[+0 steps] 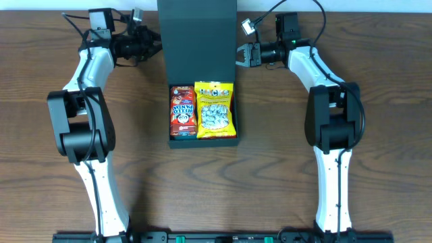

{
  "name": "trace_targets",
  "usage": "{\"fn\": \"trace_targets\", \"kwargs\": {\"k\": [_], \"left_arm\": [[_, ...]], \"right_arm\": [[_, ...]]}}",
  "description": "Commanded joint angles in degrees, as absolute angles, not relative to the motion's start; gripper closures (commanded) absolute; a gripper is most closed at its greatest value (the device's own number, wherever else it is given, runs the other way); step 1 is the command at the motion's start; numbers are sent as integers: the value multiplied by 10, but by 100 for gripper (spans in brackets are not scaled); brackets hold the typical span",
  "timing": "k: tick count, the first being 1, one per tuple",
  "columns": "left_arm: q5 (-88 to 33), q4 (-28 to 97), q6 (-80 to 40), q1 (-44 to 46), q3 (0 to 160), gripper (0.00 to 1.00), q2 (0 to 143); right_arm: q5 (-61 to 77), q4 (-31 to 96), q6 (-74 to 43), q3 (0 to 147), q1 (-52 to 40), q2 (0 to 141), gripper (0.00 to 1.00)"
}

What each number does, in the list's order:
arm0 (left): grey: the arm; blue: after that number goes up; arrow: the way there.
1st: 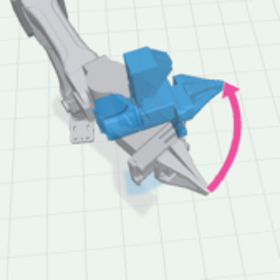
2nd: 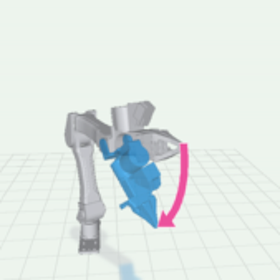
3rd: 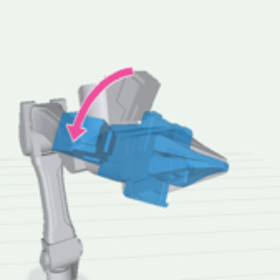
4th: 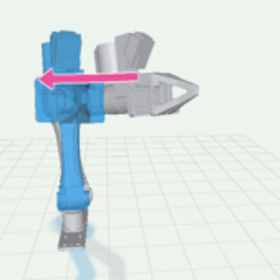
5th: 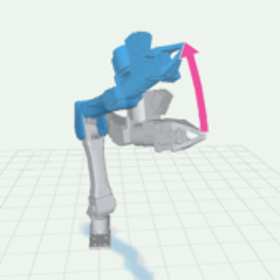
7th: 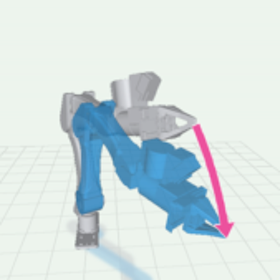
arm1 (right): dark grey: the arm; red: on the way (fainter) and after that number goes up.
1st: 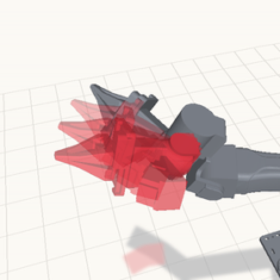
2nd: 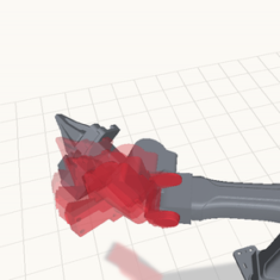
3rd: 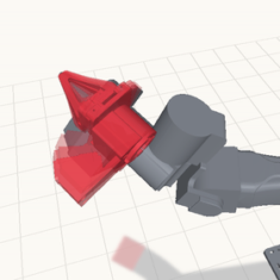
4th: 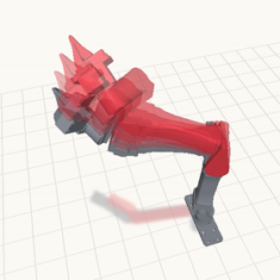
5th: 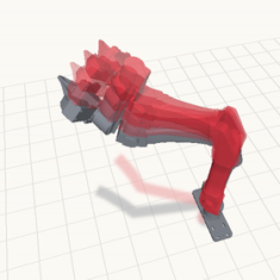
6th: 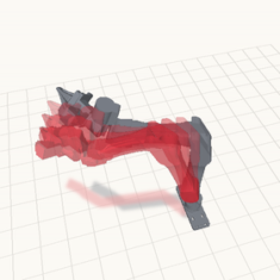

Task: Pack container
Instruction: 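Grasp the lid with both grippers and swing it forward closed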

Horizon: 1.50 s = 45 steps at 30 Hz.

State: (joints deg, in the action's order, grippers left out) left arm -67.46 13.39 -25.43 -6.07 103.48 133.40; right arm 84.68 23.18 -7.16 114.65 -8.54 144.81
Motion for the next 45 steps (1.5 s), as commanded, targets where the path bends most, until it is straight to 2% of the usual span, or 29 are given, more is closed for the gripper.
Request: {"fn": "trace_targets", "kwargs": {"k": [1,7,19,25,32,37,42,45], "left_arm": [[-732,131,-237,-64,1037,94,1337],[-780,130,-221,-65,1037,94,1337],[-857,132,-261,-65,1037,94,1337],[-907,137,-280,-65,1037,94,1337],[-907,182,-257,-61,1037,94,1331],[-894,335,-97,-59,1037,94,1298],[-795,490,31,-59,1037,94,1262],[-763,538,75,-54,1037,94,1248]], "right_arm": [[894,231,-97,1145,-93,1453,98],[894,231,-152,1145,-93,1453,99],[894,232,-402,1145,-94,1453,98],[894,232,-426,1145,-100,1451,98],[894,255,-374,1145,-111,1425,98],[894,407,-237,1145,-107,1404,98],[893,569,-84,1145,-104,1399,98],[876,619,-34,1145,-104,1399,99]]}}
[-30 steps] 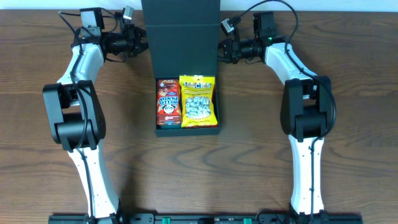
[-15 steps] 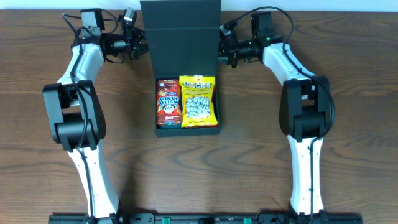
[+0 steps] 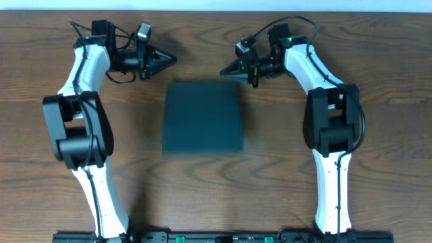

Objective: Pack container

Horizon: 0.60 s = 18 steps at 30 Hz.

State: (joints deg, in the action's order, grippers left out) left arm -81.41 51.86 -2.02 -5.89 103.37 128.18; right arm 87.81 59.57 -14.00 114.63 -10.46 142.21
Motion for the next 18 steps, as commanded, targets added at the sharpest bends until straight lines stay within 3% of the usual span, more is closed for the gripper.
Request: {"fn": "trace_targets", "kwargs": {"k": [1,5,12,18], "left_arm": [[-758,540,76,-53,1037,94,1246],[-713,540,75,-50,1037,94,1231],[-471,535,67,-11,1037,94,1168],[-403,533,111,23,1037,94,1092]], "right_arm": [[870,624,-29,1145,-104,1399,99],[825,621,-14,1149,-96,1397,98],[529,622,-27,1194,-75,1361,98],[364,651,3,1207,-72,1258,98]]}}
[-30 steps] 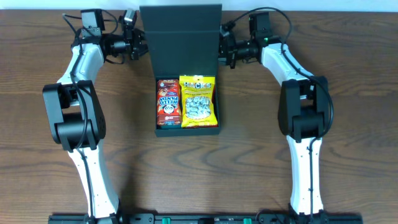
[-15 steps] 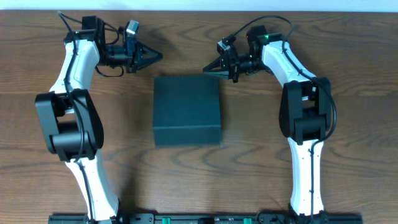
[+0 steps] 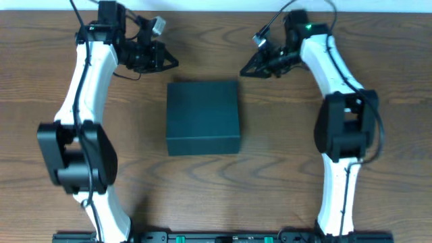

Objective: Pack container

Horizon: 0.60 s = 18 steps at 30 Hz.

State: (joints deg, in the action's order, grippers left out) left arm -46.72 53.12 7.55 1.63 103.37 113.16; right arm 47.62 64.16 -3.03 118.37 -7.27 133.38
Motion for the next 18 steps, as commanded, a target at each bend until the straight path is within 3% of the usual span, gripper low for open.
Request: {"fn": "trace_targets", "kwargs": {"k": [1,6,18], "left_arm": [[-391,536,122,27,1037,94,1077],[-371,583,157,41,1037,94,1042],[-361,721,267,123,1032,94,1041]], "right_arm": [[339,661,15,1207,-72,1235,98],[271,722,63,1206,-76,1151,98],[280,891,165,1176,-77,1092,98]]}}
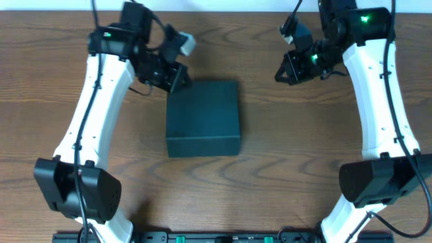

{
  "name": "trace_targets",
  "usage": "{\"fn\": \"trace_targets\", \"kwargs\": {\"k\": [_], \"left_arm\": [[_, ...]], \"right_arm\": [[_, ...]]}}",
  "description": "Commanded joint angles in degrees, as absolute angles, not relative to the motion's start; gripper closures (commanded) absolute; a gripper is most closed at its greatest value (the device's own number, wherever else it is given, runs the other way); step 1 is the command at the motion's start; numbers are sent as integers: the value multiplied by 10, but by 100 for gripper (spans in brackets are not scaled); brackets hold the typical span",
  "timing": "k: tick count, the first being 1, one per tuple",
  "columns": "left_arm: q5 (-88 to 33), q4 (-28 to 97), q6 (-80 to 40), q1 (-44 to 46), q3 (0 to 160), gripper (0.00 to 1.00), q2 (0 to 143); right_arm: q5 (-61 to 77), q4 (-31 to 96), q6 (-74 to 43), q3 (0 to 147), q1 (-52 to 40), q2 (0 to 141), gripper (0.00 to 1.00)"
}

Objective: Pack container

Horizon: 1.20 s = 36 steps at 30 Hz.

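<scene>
A dark green box (203, 118) lies in the middle of the table with its lid down, so whatever it holds is hidden. My left gripper (180, 79) hovers at the box's far left corner, fingers apart and holding nothing. My right gripper (283, 72) hangs to the right of the box's far right corner, well apart from it. It is open and holds nothing.
The brown wooden table (283, 169) spreads around the box. Both white arms reach in from the near edge, the left arm (94, 115) to the left of the box and the right arm (381, 108) at the far right.
The left gripper has come nearer and to the right, now at the box's far left corner. The right gripper has shifted right, farther from the box. The box stays shut and still.
First the box stood open with its lid upright, a red and a yellow snack pack inside, and a gripper on either side of the lid. Then the lid was down and both grippers were off it, behind the box. Since then the arms have shifted around the shut box.
</scene>
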State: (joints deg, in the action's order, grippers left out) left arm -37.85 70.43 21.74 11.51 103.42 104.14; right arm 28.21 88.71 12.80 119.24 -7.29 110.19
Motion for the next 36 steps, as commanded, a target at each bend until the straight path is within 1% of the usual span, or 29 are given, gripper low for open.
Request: {"fn": "trace_targets", "kwargs": {"k": [1,5,7,9,13,16,20,23,26,30,36], "left_arm": [[-383,730,271,120,1032,94,1039],[-415,743,288,105,1025,94,1016],[-414,725,288,101,991,94,983],[-399,686,280,100,929,94,938],[-352,586,222,104,787,94,847],[-345,547,216,104,729,94,814],[-356,512,216,104,700,94,821],[-356,486,217,104,696,94,845],[-382,465,223,105,696,94,879],[-406,453,227,105,696,94,922],[-440,444,249,105,696,94,970]], "right_arm": [[280,889,173,1159,-79,1077,98],[262,859,178,1075,-94,1012,98],[259,832,178,1014,-99,968,98],[259,804,178,947,-102,920,98],[282,735,176,809,-102,830,98],[318,696,176,727,-103,791,98],[409,639,176,622,-122,779,98],[475,556,169,543,-148,779,98],[481,461,102,481,-178,779,98],[477,366,45,426,-222,779,98],[419,243,-62,372,-273,779,98]]}}
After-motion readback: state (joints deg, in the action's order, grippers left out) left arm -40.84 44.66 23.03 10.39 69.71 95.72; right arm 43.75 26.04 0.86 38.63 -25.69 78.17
